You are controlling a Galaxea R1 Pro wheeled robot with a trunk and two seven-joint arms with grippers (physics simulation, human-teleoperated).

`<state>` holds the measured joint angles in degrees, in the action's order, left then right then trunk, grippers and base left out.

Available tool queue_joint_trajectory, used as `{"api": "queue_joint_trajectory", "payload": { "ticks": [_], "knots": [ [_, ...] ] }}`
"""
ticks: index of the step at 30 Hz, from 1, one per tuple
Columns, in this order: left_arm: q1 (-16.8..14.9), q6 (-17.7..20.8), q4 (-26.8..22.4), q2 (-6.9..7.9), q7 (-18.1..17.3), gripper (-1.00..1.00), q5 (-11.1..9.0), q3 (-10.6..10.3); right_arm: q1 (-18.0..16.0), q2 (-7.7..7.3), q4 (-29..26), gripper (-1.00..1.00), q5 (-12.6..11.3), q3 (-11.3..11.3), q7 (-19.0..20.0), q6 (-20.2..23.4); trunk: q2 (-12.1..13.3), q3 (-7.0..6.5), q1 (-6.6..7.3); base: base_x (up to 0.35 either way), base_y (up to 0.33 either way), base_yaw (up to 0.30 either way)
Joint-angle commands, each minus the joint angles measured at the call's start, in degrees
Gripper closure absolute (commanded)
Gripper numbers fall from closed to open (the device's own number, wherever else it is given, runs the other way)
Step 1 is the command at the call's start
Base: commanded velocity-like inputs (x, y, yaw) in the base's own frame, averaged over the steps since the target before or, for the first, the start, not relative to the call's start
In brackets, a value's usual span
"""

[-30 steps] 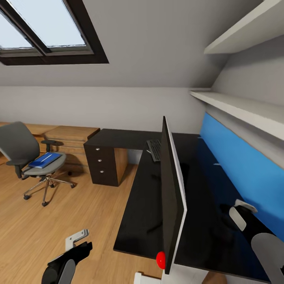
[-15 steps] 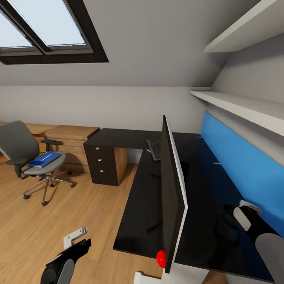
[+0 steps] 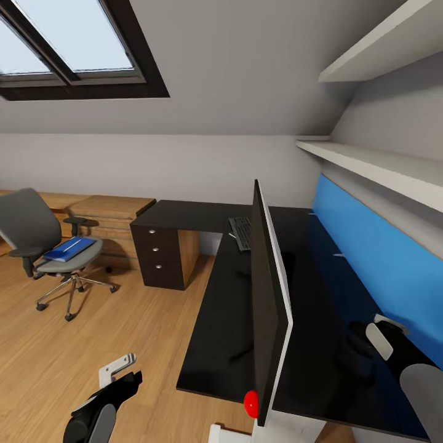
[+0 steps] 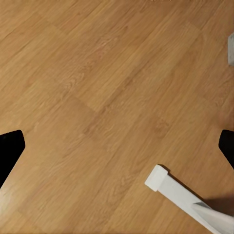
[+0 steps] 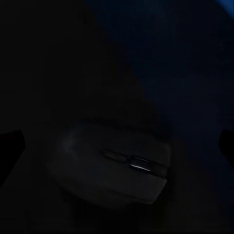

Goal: In the bedroom, organize the workspace by keeping the computer under the desk, ensuring the monitor is on the desk, placing the keyboard on the desk next to the monitor, placing the mouse on the desk next to the keyboard, moving the folder from the swivel chair onto the desk next to the mouse, stacking the notebook on top of the folder with the pen on top of the notebook, and positioning the swivel chair next to the desk.

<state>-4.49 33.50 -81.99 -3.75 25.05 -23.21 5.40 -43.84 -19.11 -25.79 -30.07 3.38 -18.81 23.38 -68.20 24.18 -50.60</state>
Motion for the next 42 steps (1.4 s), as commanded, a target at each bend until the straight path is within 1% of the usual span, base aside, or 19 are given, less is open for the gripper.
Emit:
{"api": "queue_joint_trajectory", "payload": {
  "ticks": [1, 6, 17, 22, 26, 42],
  "knots": [
    [-0.05, 0.16, -0.07, -0.03, 0.43, -1.00, -0.61, 0.05, -0.02, -0.05, -0.13, -1.00, -0.60, 0.01, -0.37, 0.37, -0.04, 0.07, 0.00, 0.000, 0.000, 0.000],
    [-0.06, 0.16, -0.08, -0.03, 0.43, -1.00, -0.61, -0.01, -0.02, -0.13, -0.14, -1.00, -0.60, 0.05, -0.35, 0.67, -0.04, 0.07, 0.00, 0.000, 0.000, 0.000],
    [-0.04, 0.16, -0.09, -0.06, 0.43, -1.00, -0.52, -0.04, -0.02, -0.08, -0.14, -1.00, -0.67, 0.05, -0.35, 0.70, -4.45, 2.04, -2.42, 0.000, 0.000, 0.000],
    [-0.03, 0.16, -0.10, -0.12, 0.41, -1.00, -0.52, -0.04, -0.02, -0.13, -0.14, -1.00, -0.69, 0.05, -0.29, 0.70, -4.45, 2.04, -2.42, 0.000, 0.000, 0.000],
    [-0.03, 0.16, -0.10, -0.12, 0.43, -1.00, -0.52, -0.04, -0.02, -0.13, -0.14, -1.00, -0.69, 0.05, -0.27, 0.70, -6.06, 2.76, -3.30, 0.000, 0.000, 0.000],
    [-0.01, 0.20, -0.10, -0.12, 0.35, -1.00, -0.52, -0.04, -0.02, -0.05, -0.23, -1.00, -0.78, 0.06, 0.24, 0.65, -6.06, 2.76, -3.30, 0.000, 0.000, 0.000]
  ]
}}
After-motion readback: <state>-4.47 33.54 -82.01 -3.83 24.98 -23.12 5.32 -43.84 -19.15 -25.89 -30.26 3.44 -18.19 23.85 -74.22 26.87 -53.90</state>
